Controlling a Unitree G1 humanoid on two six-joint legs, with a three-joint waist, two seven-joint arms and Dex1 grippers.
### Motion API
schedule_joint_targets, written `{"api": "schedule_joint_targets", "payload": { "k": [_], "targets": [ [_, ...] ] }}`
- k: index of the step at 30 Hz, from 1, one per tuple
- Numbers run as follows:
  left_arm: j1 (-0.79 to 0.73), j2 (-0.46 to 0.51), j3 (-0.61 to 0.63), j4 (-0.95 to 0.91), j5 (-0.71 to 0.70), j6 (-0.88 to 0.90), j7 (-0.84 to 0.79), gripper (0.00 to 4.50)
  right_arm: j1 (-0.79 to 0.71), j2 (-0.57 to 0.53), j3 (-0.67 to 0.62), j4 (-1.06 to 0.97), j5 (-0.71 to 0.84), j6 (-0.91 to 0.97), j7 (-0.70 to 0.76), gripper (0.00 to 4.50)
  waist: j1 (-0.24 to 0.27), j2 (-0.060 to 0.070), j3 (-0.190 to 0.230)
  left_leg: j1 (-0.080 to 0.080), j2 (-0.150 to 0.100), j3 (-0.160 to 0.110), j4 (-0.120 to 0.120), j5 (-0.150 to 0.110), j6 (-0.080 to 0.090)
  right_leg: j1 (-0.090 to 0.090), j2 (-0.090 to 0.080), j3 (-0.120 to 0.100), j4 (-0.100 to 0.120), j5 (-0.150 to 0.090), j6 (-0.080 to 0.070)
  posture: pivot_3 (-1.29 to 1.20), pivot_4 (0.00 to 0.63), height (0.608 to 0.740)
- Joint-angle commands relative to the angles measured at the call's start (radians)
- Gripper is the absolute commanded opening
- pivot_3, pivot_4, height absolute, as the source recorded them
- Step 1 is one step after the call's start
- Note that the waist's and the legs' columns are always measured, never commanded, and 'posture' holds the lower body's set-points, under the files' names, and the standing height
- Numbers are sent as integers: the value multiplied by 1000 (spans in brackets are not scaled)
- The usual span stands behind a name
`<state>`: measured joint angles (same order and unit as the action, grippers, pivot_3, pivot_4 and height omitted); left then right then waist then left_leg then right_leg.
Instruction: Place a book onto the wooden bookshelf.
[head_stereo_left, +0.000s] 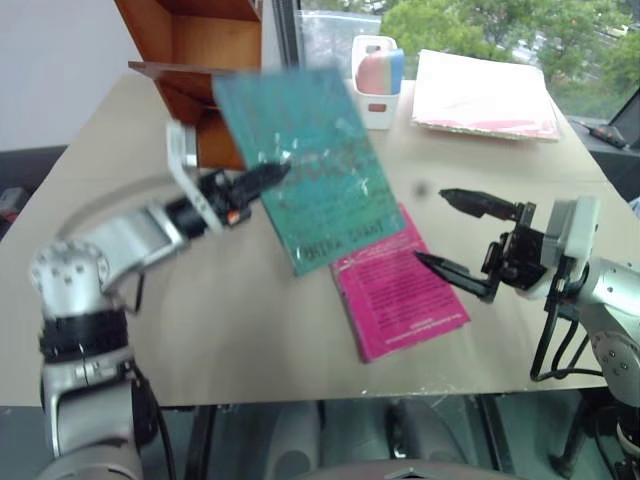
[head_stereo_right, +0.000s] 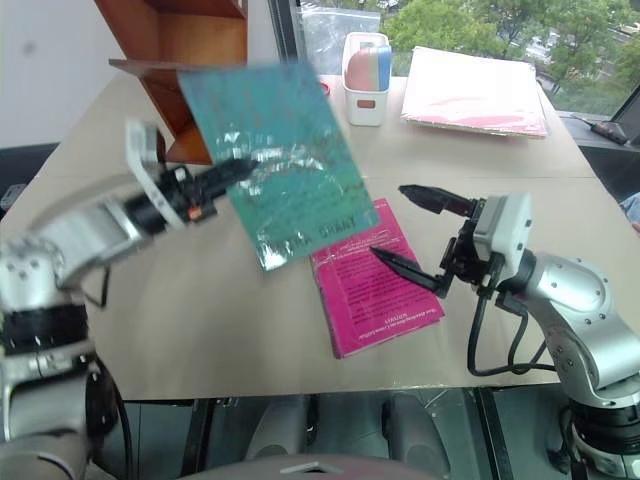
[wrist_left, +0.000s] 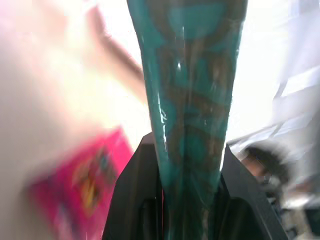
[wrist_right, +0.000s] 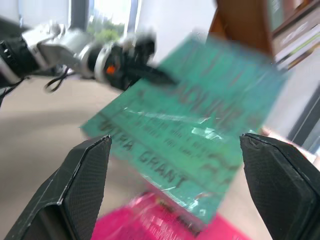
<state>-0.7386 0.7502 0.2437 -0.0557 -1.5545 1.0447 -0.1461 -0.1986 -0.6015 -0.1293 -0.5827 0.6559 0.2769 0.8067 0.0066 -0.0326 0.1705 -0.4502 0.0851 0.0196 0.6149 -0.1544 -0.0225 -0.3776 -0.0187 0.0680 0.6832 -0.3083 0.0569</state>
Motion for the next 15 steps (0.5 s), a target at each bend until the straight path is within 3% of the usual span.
{"api": "schedule_joint_targets", "payload": {
  "k": [1, 4, 7, 10, 15],
  "targets": [
    [-155, 114, -239, -101, 530, -267, -267, 975, -49, 33, -65, 1, 50, -26, -46, 4217, 1, 1, 0, 0, 0, 0, -2, 0, 0, 0, 0, 0, -2, 0, 0, 0, 150, 740],
    [-283, 173, -456, -32, 993, -611, -452, 975, -110, 65, -92, 9, 81, -22, -102, 4217, 3, 6, 0, 1, 0, 3, -6, 0, -1, 0, 0, 2, -5, 0, 0, 0, 150, 740],
    [-438, 135, -545, 191, 1262, -858, -535, 975, -172, 95, -106, 21, 96, -21, -157, 4217, 8, 7, 1, 0, 0, 2, -9, 1, -1, -2, 1, 1, -5, 0, -1, 0, 150, 740],
    [-663, 131, -722, 494, 1659, -1212, -562, 975, -230, 126, -109, 46, 65, -47, -204, 4217, 8, 6, 3, -4, 0, 2, -9, 0, 0, -6, 1, 1, -6, 0, -1, 0, 150, 740],
    [-921, 79, -860, 929, 1990, -1486, -506, 975, -236, 145, -86, 40, 39, -56, -222, 4217, 9, 7, 4, -15, 0, 3, -6, 0, 0, -13, 0, 1, -8, 0, 0, 0, 150, 740]
  ]
}}
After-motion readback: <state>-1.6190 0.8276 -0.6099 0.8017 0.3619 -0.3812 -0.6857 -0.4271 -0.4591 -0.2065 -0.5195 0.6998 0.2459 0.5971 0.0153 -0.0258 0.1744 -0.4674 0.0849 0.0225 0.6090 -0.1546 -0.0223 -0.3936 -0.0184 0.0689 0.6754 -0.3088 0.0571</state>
